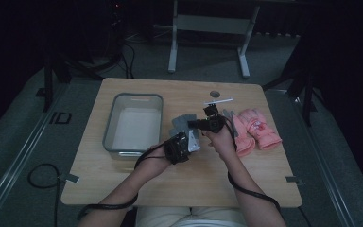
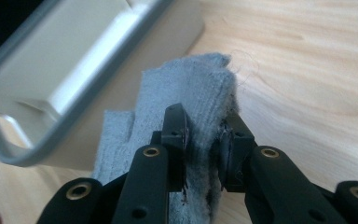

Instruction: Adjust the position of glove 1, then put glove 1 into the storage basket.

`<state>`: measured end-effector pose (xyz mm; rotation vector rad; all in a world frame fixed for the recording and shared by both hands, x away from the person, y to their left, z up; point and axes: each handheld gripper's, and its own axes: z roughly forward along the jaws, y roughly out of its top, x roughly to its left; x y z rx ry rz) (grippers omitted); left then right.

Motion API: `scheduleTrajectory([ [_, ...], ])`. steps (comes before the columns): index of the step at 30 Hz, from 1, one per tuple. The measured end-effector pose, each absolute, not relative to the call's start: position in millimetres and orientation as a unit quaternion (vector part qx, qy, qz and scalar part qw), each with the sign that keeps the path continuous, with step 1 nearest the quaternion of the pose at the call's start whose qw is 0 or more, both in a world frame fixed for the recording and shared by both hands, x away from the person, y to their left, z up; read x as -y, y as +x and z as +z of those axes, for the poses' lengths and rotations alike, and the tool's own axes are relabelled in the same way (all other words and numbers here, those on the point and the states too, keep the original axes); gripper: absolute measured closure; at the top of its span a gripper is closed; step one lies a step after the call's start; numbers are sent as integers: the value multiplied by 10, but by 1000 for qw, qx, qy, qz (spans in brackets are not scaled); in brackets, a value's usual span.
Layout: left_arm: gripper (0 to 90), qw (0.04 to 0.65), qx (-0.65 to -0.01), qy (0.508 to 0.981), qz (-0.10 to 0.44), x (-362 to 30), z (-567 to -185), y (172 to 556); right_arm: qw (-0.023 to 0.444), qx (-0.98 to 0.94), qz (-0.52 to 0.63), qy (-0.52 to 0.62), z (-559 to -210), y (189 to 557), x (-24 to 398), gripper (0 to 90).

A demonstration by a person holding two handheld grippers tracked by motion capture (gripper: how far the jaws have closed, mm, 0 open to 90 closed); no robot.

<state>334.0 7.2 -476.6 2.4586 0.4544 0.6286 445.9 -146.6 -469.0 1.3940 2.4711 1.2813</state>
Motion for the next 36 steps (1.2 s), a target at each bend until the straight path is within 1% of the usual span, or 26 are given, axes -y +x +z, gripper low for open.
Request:
scheduleTrajectory([
  [3,718,281,-157,920,224,-155,-4628,3367,20,-793,419,442,-4619,4437,1451,754],
  [6,718,273,-143,924,227,-210,-4555,3372,22,-790,427,439,-4560,4421,1433,755],
  [12,718,264,-124,927,236,-301,-4479,3387,21,-787,438,434,-4476,4424,1380,755],
  [13,717,267,-109,927,240,-365,-4452,3399,21,-786,441,432,-4444,4431,1344,755],
  [19,718,266,-98,929,238,-534,-4391,3456,25,-787,445,426,-4369,4454,1224,756],
  [30,717,244,-91,935,242,-836,-4249,3496,23,-794,449,410,-4257,4503,903,756],
  [31,717,240,-98,932,252,-934,-4230,3490,24,-794,450,407,-4252,4508,877,756],
  [32,717,239,-101,932,254,-971,-4227,3487,24,-793,455,405,-4233,4523,773,756],
  [36,717,231,-109,932,256,-1134,-4222,3484,21,-794,461,395,-4227,4544,593,756],
])
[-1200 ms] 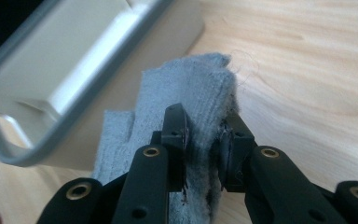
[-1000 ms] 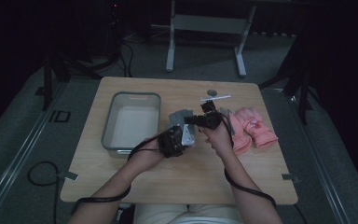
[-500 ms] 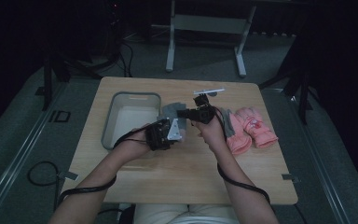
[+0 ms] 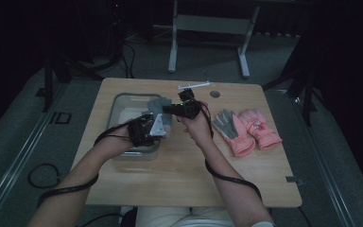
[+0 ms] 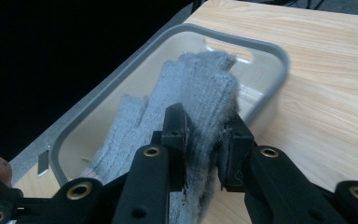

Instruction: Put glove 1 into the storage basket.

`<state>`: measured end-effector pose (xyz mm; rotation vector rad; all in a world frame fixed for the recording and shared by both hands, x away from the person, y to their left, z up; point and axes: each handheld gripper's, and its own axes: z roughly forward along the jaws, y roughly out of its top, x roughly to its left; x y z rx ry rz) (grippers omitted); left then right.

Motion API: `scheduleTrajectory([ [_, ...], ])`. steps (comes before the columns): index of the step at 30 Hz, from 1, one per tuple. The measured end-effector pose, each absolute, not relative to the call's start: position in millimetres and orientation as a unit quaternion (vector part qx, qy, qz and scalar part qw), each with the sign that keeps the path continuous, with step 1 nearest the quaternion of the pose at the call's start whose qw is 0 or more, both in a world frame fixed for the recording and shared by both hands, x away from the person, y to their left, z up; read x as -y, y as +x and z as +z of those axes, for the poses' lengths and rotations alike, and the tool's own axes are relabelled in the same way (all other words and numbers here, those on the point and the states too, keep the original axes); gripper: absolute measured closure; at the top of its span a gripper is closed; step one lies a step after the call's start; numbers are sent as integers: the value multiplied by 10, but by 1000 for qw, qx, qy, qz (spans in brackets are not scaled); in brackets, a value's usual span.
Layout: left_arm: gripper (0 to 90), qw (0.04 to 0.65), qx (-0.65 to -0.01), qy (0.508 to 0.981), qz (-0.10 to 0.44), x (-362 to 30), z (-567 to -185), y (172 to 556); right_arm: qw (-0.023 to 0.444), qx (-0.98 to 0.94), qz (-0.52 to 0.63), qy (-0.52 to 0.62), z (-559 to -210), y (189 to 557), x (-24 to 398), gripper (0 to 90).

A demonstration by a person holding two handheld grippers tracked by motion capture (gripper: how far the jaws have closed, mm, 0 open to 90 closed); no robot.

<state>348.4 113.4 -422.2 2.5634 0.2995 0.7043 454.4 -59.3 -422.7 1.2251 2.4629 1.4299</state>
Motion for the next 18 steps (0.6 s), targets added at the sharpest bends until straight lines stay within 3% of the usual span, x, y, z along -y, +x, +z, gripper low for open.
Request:
scheduleTrajectory([
  [7,716,196,-105,939,262,-1411,-4305,3473,4,-799,459,389,-4320,4581,257,756],
  [18,714,174,-99,956,212,-1656,-4543,3653,-3,-807,435,400,-4631,4648,-46,756],
])
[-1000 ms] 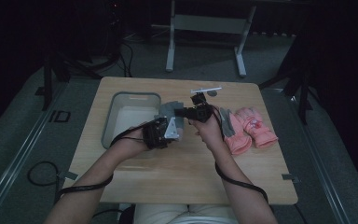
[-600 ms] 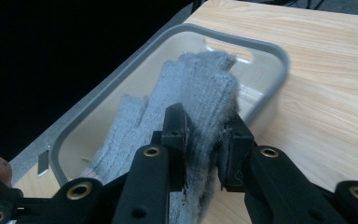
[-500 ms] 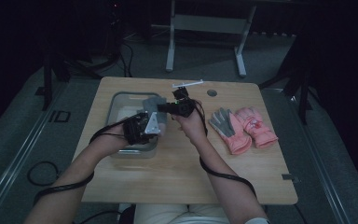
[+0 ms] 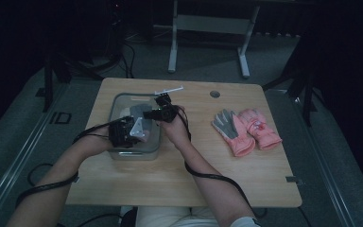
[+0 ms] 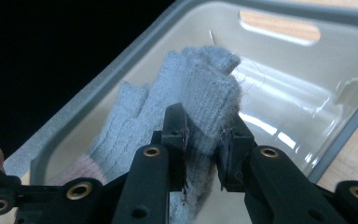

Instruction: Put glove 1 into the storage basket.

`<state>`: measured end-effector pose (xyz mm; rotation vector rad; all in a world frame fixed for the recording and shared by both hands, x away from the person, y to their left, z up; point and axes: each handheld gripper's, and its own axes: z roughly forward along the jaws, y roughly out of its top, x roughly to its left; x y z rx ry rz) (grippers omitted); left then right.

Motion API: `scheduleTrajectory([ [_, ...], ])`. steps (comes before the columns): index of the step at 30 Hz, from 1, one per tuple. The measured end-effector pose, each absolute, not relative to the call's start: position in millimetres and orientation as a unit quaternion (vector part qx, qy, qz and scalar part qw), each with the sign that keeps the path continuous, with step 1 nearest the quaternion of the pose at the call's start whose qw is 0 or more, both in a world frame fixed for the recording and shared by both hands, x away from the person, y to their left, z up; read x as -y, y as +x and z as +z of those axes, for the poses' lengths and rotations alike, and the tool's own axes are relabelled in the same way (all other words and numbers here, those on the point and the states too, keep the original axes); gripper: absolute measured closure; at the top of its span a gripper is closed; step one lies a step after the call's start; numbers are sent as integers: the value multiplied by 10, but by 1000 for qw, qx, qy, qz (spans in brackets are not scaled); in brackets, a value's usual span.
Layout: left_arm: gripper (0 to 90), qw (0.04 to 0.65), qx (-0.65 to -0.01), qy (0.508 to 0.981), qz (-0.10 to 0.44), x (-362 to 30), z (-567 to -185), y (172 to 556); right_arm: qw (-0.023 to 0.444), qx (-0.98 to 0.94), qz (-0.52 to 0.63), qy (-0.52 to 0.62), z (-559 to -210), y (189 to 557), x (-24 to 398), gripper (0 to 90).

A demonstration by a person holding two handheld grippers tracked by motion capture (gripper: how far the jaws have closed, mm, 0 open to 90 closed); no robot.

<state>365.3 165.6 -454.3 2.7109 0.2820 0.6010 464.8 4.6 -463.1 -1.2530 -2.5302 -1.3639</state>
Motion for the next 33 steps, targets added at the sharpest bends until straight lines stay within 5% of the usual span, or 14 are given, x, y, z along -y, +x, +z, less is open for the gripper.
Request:
scheduleTrajectory([
  [18,712,125,-74,978,152,-1625,-4919,3986,-11,837,-366,-406,-4959,4789,-197,731],
  [26,706,108,-74,982,140,-1591,-4982,4055,-11,836,-369,-406,-4937,4804,-163,605],
  [33,538,128,-108,976,138,-1617,-4856,4073,-13,828,-390,-403,-4802,4764,-49,590],
])
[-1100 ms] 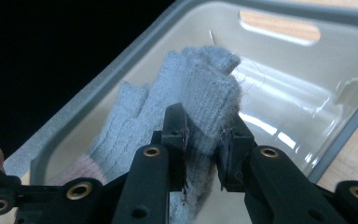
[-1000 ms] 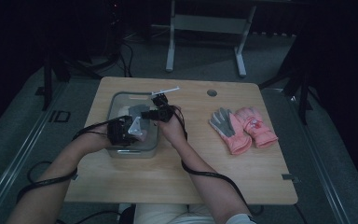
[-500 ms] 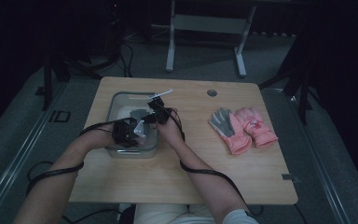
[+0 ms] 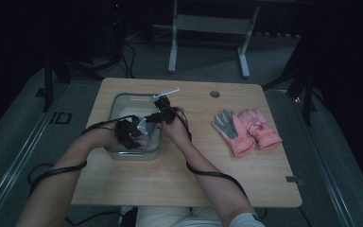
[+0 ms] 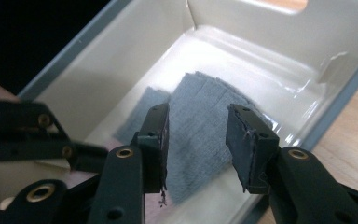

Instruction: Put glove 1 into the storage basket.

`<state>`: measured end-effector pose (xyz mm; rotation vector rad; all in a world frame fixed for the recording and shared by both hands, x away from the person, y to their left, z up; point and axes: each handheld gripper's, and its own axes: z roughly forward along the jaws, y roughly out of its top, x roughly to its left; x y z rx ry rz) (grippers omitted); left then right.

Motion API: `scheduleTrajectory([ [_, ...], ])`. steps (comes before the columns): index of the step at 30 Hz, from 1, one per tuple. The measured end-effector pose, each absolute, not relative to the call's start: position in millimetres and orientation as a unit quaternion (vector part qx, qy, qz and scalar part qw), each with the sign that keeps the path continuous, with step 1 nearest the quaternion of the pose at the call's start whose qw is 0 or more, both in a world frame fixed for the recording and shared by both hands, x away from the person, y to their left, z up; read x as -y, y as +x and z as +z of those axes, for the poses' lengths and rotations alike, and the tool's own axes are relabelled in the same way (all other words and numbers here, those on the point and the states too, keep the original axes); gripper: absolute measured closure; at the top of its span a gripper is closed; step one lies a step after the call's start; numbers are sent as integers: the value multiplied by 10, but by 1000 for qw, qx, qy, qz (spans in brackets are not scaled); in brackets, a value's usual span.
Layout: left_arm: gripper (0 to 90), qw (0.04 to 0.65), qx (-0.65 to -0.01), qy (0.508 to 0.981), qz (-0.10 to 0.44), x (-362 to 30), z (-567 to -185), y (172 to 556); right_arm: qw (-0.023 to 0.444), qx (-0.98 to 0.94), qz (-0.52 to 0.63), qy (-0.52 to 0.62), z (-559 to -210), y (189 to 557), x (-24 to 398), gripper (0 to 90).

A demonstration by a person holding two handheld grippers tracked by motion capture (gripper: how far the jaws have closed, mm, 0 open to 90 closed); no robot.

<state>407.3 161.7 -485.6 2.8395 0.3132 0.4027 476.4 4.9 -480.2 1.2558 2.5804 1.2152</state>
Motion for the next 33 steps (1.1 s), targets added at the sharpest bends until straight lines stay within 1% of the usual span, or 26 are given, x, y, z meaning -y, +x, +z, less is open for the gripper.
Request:
scheduleTrajectory([
  [3,525,134,-118,973,147,-1626,-4758,4054,14,-824,399,401,-4734,4742,0,589],
  [9,527,154,-144,963,166,-1660,-4529,4020,17,-818,415,398,-4605,4693,99,589],
  [16,533,183,-154,957,164,-1617,-4333,3931,21,-816,427,388,-4488,4604,236,586],
  [22,540,216,-155,950,164,-1447,-4207,3804,36,-821,428,375,-4406,4501,427,588],
  [24,540,240,-167,944,156,-1380,-4170,3772,41,-821,430,373,-4382,4477,514,589],
  [26,540,225,-162,946,167,-1286,-4169,3739,48,-821,430,373,-4370,4461,598,590],
  [27,537,224,-162,947,164,-1241,-4175,3731,48,-821,430,374,-4369,4455,636,590],
  [28,531,221,-158,949,160,-1194,-4188,3719,48,-821,430,373,-4371,4450,674,590],
  [32,453,217,-142,955,143,-1012,-4235,3651,55,-820,430,374,-4388,4429,831,589],
  [33,447,222,-140,955,138,-985,-4243,3642,58,-819,429,375,-4390,4424,868,590],
])
